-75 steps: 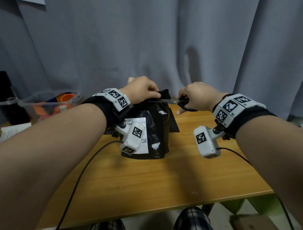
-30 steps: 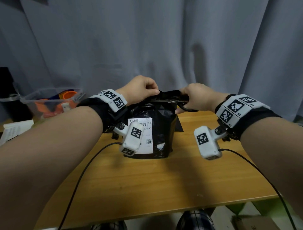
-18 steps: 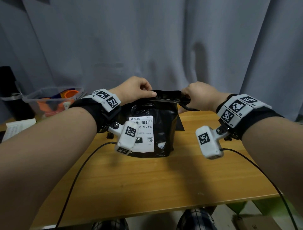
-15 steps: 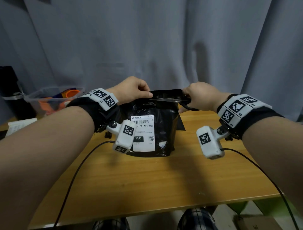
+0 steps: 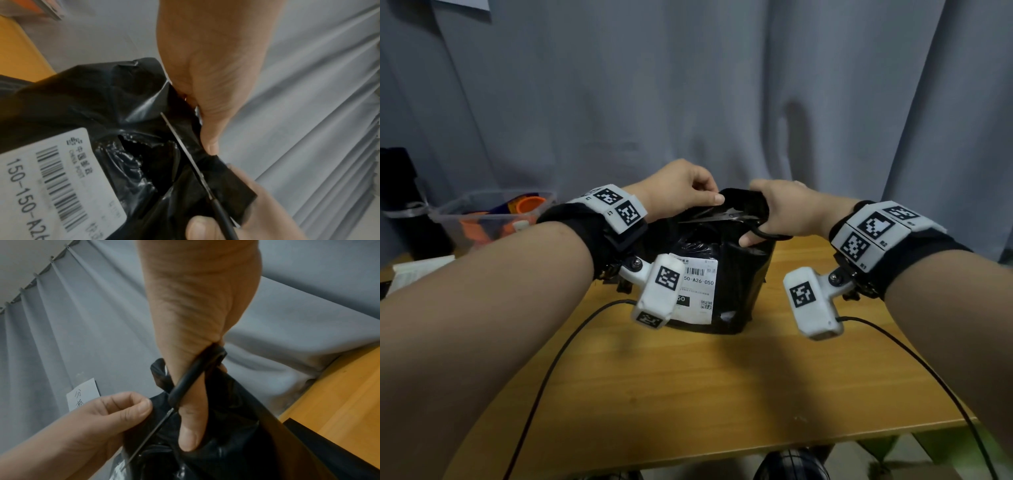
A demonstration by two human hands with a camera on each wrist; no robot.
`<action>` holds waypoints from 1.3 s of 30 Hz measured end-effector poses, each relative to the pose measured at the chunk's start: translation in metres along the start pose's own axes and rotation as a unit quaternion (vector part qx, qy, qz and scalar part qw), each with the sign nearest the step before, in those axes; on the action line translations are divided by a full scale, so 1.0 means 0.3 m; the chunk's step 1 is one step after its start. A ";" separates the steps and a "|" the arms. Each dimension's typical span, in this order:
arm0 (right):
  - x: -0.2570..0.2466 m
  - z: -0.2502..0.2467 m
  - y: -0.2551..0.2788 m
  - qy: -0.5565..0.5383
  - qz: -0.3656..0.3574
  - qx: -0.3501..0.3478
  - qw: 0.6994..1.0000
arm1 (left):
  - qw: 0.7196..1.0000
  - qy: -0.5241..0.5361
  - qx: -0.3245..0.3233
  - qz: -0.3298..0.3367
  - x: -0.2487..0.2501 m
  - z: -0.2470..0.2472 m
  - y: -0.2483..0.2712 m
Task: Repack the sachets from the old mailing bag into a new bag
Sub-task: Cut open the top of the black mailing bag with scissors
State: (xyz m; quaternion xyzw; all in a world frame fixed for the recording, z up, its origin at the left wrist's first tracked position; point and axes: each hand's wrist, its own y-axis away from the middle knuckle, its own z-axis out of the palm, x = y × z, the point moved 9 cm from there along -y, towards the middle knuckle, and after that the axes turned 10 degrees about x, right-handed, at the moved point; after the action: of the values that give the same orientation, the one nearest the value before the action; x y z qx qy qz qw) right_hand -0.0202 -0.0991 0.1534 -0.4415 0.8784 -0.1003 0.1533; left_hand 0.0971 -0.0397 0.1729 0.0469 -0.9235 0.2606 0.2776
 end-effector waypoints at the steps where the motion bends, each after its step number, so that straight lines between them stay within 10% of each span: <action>1: -0.001 0.003 0.004 -0.014 0.002 -0.002 1.000 | 1.000 -0.002 0.002 -0.002 -0.002 0.002 -0.001; 39: -0.052 0.025 0.016 -0.044 -0.006 -0.017 0.999 | 0.998 -0.056 0.024 -0.026 -0.085 -0.070 0.051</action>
State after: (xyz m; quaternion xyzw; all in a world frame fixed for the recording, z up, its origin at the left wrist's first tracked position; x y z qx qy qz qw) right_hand -0.0124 -0.0840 0.1477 -0.4529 0.8699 -0.0668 0.1834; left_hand 0.1251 -0.0174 0.1671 0.0917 -0.9293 0.2729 0.2312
